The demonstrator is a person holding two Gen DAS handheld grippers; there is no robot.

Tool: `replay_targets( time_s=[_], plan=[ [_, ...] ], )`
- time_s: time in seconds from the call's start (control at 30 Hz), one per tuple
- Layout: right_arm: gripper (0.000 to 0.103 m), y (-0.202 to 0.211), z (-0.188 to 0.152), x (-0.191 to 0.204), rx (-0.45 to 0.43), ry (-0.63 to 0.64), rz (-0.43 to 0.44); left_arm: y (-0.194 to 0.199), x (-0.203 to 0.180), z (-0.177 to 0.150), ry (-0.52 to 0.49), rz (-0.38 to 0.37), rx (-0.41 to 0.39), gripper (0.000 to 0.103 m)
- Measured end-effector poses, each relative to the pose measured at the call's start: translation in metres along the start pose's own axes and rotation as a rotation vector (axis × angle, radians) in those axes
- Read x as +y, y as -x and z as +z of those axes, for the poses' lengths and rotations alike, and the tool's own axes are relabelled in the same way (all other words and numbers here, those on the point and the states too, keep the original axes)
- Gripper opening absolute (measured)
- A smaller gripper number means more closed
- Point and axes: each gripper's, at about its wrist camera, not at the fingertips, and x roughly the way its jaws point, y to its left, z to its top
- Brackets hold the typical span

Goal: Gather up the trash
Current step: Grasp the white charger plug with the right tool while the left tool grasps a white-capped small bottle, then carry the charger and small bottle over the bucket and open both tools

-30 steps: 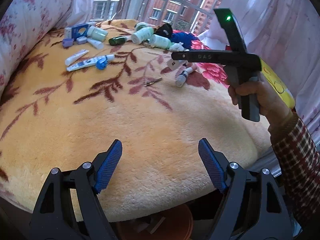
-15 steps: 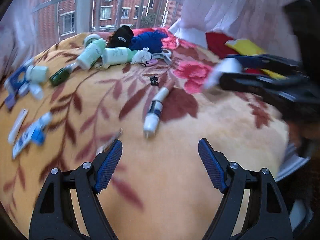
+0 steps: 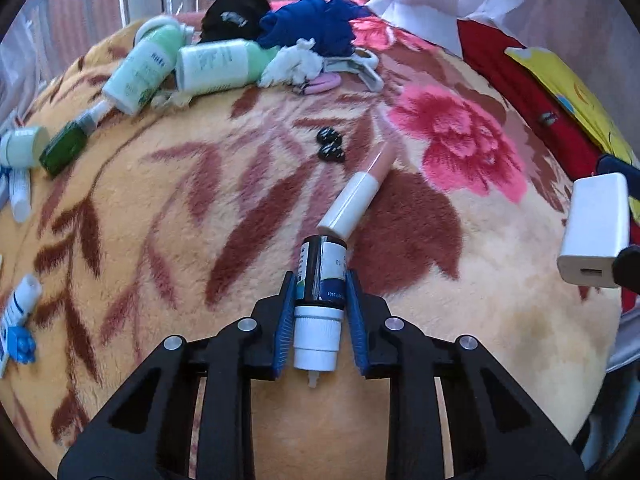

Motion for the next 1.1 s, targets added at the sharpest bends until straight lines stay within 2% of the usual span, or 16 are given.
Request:
replay_targets(
  time_s=[0.23,0.37,0.53,0.63,0.77,0.87,1.03,1.1],
  plan=[
    [0.068,0.004,-0.001,0.007,-0.009,0.007,0.013,0.037,0.004,-0.017,0.013,-0.025,-0.048,0.024],
    [0.068,0.016,-0.002,0.02,-0.028,0.015,0.028,0.081,0.0,-0.041,-0.005,-0.037,-0.113,0.024],
    [0.068,0.039,-0.012,0.053,-0.05,0.04,0.086,0.136,-0.013,-0.088,-0.052,-0.038,-0.162,0.024],
    [0.068,0.061,-0.033,0.089,-0.06,0.071,0.156,0.161,-0.02,-0.126,-0.074,-0.045,-0.159,0.024],
    [0.068,0.082,-0.071,0.136,-0.047,0.1,0.254,0.186,-0.026,-0.196,-0.076,-0.046,-0.137,0.024],
    [0.068,0.088,-0.107,0.171,0.002,0.114,0.342,0.187,-0.025,-0.242,-0.049,-0.069,-0.085,0.024],
    [0.068,0.063,-0.171,0.224,0.172,0.143,0.443,0.161,-0.023,-0.308,-0.01,-0.084,0.056,0.024],
    [0.068,0.046,-0.192,0.237,0.244,0.146,0.462,0.147,-0.025,-0.325,-0.01,-0.095,0.111,0.024]
  ],
)
